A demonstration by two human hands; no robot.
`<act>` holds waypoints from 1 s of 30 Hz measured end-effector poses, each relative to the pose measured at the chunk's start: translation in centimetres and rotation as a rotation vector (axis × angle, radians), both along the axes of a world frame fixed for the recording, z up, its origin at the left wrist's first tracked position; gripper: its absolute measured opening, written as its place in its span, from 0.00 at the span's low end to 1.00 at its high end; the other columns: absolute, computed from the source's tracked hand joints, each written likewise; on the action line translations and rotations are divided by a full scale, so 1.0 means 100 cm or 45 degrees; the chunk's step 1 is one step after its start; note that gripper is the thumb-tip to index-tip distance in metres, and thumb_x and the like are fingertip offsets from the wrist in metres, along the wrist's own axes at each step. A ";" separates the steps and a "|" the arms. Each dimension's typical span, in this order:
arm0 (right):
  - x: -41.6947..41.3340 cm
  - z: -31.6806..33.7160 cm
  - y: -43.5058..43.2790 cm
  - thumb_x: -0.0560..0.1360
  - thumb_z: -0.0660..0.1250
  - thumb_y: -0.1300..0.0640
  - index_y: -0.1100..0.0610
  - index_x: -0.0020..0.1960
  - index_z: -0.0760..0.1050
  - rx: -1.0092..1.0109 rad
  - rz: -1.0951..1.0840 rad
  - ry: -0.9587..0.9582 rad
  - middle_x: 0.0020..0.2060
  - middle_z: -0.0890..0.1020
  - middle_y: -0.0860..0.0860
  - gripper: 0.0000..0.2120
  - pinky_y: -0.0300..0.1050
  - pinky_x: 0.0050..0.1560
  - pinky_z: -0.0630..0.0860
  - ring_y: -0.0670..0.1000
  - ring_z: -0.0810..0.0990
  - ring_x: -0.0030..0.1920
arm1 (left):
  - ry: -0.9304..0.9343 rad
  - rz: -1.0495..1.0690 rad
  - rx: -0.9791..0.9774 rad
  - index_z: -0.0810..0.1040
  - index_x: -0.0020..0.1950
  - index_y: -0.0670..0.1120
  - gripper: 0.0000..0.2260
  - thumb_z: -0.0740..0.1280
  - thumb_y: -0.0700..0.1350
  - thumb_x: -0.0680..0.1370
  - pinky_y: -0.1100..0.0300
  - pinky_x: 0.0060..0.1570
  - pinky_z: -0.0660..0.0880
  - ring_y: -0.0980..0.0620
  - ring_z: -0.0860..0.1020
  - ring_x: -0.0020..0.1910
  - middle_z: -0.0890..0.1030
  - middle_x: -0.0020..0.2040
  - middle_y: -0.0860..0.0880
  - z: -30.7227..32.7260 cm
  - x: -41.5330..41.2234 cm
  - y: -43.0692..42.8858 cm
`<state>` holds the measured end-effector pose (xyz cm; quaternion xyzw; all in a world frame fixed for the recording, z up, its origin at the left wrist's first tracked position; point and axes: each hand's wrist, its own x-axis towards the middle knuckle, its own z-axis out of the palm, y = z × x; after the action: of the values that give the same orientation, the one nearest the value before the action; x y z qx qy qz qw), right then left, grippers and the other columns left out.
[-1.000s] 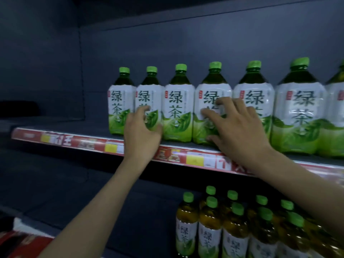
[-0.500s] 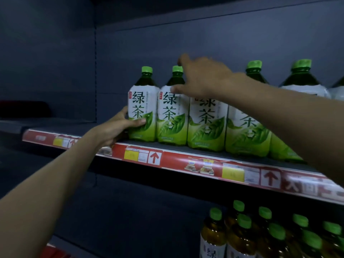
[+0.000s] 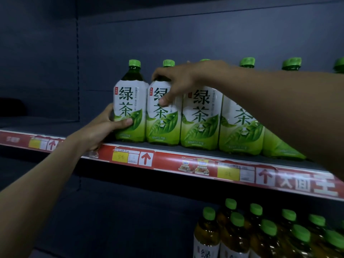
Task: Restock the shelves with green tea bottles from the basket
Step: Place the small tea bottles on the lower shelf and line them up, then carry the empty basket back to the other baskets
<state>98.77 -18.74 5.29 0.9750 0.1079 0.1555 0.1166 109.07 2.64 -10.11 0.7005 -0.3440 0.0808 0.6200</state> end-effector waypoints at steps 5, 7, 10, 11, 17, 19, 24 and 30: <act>-0.003 -0.001 0.001 0.70 0.71 0.36 0.42 0.74 0.58 0.014 0.045 -0.004 0.68 0.72 0.45 0.38 0.54 0.64 0.71 0.53 0.74 0.63 | -0.034 0.015 -0.035 0.70 0.65 0.60 0.46 0.80 0.66 0.50 0.58 0.52 0.75 0.60 0.82 0.52 0.83 0.55 0.59 -0.004 -0.003 0.003; -0.005 -0.007 0.002 0.72 0.67 0.35 0.42 0.77 0.52 -0.076 -0.003 -0.035 0.73 0.69 0.47 0.40 0.58 0.71 0.63 0.56 0.70 0.70 | -0.039 0.022 -0.027 0.70 0.65 0.61 0.44 0.80 0.67 0.51 0.56 0.55 0.75 0.58 0.81 0.54 0.82 0.57 0.57 -0.004 -0.003 0.002; -0.024 -0.029 0.003 0.74 0.61 0.32 0.40 0.78 0.46 -0.242 -0.052 -0.241 0.76 0.64 0.52 0.39 0.65 0.75 0.43 0.57 0.60 0.76 | -0.049 0.040 0.015 0.68 0.68 0.59 0.47 0.79 0.67 0.52 0.53 0.59 0.74 0.55 0.80 0.59 0.80 0.61 0.56 -0.005 -0.008 0.002; -0.036 -0.038 -0.001 0.75 0.60 0.33 0.40 0.78 0.47 -0.255 -0.045 -0.347 0.76 0.63 0.55 0.38 0.66 0.74 0.41 0.57 0.58 0.77 | -0.054 0.055 0.018 0.68 0.69 0.58 0.47 0.78 0.68 0.53 0.54 0.58 0.74 0.55 0.79 0.59 0.80 0.61 0.56 -0.004 -0.011 0.002; -0.111 -0.118 -0.094 0.74 0.65 0.39 0.43 0.77 0.59 -0.264 -0.099 -0.866 0.79 0.53 0.57 0.34 0.69 0.74 0.45 0.60 0.48 0.79 | -0.334 0.526 -0.132 0.50 0.77 0.61 0.37 0.69 0.54 0.75 0.45 0.70 0.63 0.48 0.65 0.71 0.64 0.73 0.49 -0.012 -0.036 -0.023; -0.116 -0.123 -0.117 0.76 0.63 0.38 0.44 0.77 0.59 -0.255 -0.139 -0.788 0.79 0.52 0.57 0.33 0.67 0.74 0.48 0.61 0.49 0.79 | -0.351 0.644 -0.023 0.45 0.78 0.61 0.41 0.71 0.53 0.75 0.48 0.73 0.57 0.47 0.59 0.74 0.57 0.75 0.47 -0.014 -0.048 -0.041; -0.132 -0.134 -0.104 0.77 0.64 0.47 0.49 0.76 0.63 -0.116 0.007 -0.797 0.77 0.58 0.59 0.29 0.61 0.76 0.51 0.61 0.53 0.78 | -0.366 0.912 0.088 0.50 0.78 0.54 0.36 0.68 0.47 0.77 0.50 0.70 0.58 0.39 0.61 0.72 0.57 0.73 0.39 -0.008 -0.087 -0.067; -0.166 -0.210 -0.025 0.75 0.66 0.52 0.54 0.68 0.72 0.235 0.327 -0.618 0.65 0.71 0.60 0.22 0.57 0.58 0.75 0.62 0.73 0.63 | -0.569 1.141 0.730 0.67 0.71 0.51 0.23 0.64 0.51 0.77 0.45 0.53 0.72 0.37 0.73 0.58 0.71 0.61 0.40 -0.065 -0.194 -0.024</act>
<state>82.13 -21.21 -15.75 0.8940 0.1849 0.4070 0.0291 89.66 0.22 -16.60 0.8838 -0.1445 0.3851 0.2229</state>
